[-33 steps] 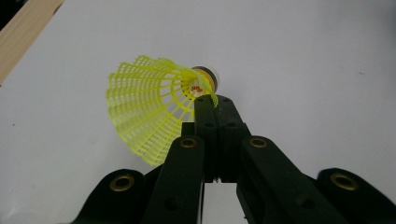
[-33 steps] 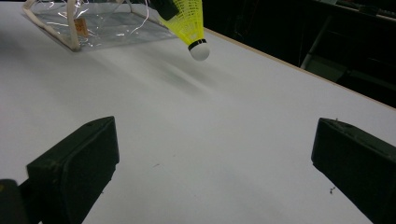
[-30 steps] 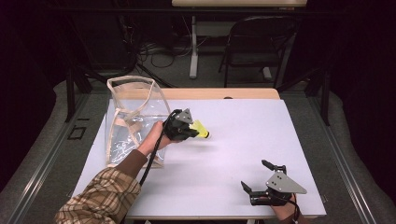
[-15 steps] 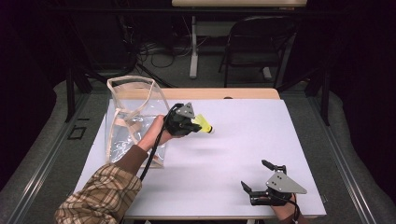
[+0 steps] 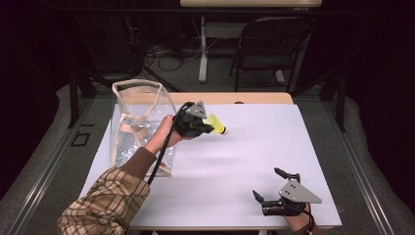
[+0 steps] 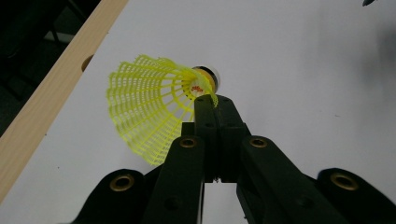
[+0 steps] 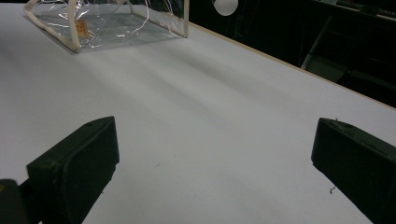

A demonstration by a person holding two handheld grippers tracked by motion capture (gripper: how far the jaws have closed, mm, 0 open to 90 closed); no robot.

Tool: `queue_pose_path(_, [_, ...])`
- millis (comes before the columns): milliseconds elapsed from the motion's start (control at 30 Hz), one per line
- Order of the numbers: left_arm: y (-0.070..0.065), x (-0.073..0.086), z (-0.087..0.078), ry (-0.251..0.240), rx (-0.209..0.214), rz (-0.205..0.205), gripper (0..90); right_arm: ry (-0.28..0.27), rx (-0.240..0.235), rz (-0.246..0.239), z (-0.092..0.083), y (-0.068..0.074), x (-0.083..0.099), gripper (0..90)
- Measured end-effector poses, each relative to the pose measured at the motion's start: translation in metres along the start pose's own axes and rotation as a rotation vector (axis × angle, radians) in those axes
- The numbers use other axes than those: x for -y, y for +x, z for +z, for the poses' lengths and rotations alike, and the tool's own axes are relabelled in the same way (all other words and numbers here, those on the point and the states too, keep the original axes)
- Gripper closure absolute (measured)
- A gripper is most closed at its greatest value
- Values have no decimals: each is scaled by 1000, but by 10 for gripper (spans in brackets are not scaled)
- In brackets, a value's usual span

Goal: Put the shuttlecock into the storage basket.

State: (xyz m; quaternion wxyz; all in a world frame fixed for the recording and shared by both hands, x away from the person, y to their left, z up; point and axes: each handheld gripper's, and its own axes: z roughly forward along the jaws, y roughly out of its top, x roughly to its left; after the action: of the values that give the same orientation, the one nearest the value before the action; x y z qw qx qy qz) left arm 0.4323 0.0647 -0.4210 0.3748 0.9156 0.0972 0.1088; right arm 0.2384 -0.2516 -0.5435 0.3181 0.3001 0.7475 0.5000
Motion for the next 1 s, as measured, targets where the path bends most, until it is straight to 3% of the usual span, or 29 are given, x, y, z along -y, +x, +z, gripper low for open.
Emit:
queue_pose_path(567, [5,-17,-12,-18,-20,18,900,0,2,0,0,0,0,4])
queue_pose_path(1000, [11,-18,-23,-33,-45,7,899,0,3,1,0,0,0,4])
